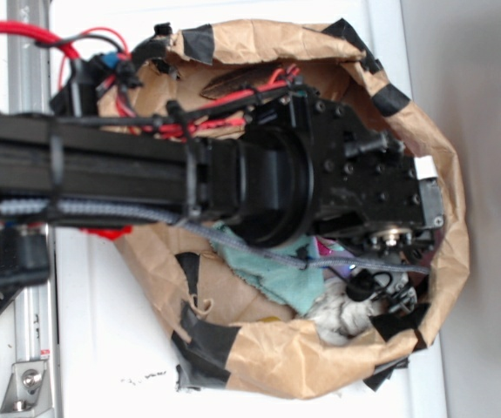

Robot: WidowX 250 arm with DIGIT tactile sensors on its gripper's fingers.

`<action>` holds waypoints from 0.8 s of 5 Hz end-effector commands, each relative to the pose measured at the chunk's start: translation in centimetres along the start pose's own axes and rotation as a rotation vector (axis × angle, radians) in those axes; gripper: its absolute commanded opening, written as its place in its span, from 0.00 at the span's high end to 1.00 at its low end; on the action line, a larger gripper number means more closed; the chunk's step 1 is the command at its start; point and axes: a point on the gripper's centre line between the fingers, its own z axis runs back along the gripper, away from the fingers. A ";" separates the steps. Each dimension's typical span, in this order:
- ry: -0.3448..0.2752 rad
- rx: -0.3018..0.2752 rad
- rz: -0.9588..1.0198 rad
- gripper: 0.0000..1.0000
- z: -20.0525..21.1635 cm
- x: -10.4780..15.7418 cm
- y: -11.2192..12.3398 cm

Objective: Grab the multicolored rope.

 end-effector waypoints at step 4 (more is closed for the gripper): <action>-0.192 0.014 -0.281 1.00 16.1 0.9 5.1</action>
